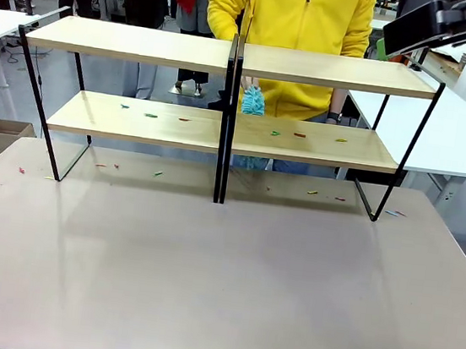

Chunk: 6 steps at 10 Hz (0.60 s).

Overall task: Clean the shelves.
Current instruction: Clean a randomly selected level of the Shelf with the Duster.

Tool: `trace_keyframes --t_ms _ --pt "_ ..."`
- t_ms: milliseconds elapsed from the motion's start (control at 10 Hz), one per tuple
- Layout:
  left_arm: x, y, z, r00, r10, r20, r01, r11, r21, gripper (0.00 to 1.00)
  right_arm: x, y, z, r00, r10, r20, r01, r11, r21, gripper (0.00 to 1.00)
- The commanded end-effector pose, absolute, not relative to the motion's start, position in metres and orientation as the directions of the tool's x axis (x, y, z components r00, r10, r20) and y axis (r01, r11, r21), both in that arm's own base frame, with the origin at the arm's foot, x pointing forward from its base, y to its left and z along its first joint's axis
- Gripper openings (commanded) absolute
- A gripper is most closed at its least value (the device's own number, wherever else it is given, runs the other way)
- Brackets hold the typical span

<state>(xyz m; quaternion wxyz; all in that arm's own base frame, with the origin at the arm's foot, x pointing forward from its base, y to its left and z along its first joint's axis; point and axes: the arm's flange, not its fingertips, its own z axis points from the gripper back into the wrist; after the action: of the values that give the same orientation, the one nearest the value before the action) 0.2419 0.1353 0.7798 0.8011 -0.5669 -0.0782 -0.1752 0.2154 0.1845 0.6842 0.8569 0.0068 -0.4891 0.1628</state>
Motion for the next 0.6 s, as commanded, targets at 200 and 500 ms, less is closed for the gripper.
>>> trace_keyframes --t_ms 200,500 --pt "0.197 0.264 0.773 0.833 0.279 0.478 0.420 0.245 -0.874 0.12 0.215 0.184 0.684 0.468 0.268 0.842 -0.281 0.949 -0.146 1.00" --pt "0.203 0.253 0.772 0.901 0.158 0.404 0.364 0.230 -0.903 0.12 0.215 0.184 0.684 0.468 0.268 0.842 -0.281 0.949 -0.146 1.00"
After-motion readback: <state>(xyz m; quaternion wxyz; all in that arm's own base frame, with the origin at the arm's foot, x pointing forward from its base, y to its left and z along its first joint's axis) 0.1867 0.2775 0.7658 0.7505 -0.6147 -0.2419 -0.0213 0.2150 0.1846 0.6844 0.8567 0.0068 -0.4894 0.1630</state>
